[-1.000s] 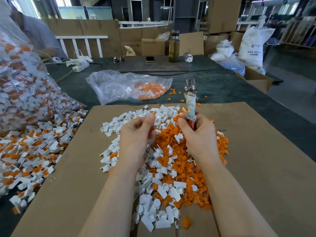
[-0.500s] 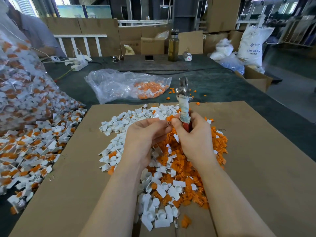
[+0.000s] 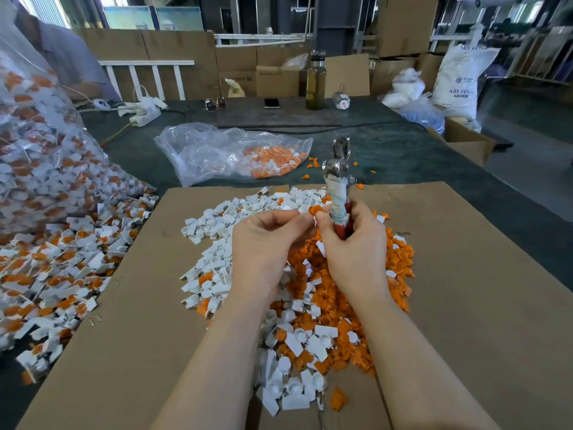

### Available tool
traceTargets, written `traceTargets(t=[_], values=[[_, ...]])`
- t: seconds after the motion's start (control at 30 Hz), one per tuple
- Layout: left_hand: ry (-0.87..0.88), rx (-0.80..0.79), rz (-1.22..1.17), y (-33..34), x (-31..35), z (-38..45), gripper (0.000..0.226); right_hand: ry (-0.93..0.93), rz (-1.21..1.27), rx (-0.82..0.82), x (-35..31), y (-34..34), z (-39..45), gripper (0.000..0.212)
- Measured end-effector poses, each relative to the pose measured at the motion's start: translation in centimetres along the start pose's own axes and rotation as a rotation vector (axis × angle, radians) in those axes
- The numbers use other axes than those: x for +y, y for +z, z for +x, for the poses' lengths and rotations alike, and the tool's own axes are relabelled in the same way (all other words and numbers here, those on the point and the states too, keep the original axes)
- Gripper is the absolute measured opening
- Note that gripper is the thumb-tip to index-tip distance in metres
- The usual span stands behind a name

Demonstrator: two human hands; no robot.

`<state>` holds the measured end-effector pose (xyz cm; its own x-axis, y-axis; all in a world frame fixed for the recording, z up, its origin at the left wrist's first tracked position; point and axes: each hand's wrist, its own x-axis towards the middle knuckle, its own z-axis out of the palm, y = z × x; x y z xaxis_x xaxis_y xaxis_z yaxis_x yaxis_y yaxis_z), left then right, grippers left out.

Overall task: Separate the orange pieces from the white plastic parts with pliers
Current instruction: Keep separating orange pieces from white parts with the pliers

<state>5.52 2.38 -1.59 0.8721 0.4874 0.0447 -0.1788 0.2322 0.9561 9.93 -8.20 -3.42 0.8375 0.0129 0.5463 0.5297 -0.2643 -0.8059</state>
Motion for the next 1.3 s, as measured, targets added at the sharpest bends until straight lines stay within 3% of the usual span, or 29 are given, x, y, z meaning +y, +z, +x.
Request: traceTargets(t=[0.37, 0.77, 1.03, 1.3], values=[[0.098, 0.046, 0.177, 0.2, -0.4, 0.0, 0.008, -0.01, -0.042, -0.006, 0.1, 0.0, 0.0, 0.012], [0.138, 0.109, 0.198, 0.2, -0.5, -0.1, 0.006, -0.01, -0.037, -0.083, 0.0, 0.0, 0.0, 0.017], [0.158, 0.174, 0.222, -0.4, -0.4, 0.6, 0.008, 0.088, 0.066, -0.271, 0.0, -0.6, 0.4, 0.013], [0.192, 0.195, 0.126, -1.2, 0.2, 1.0, 0.01, 0.157, -0.064, -0.479, 0.2, -1.9, 1.0, 0.011]])
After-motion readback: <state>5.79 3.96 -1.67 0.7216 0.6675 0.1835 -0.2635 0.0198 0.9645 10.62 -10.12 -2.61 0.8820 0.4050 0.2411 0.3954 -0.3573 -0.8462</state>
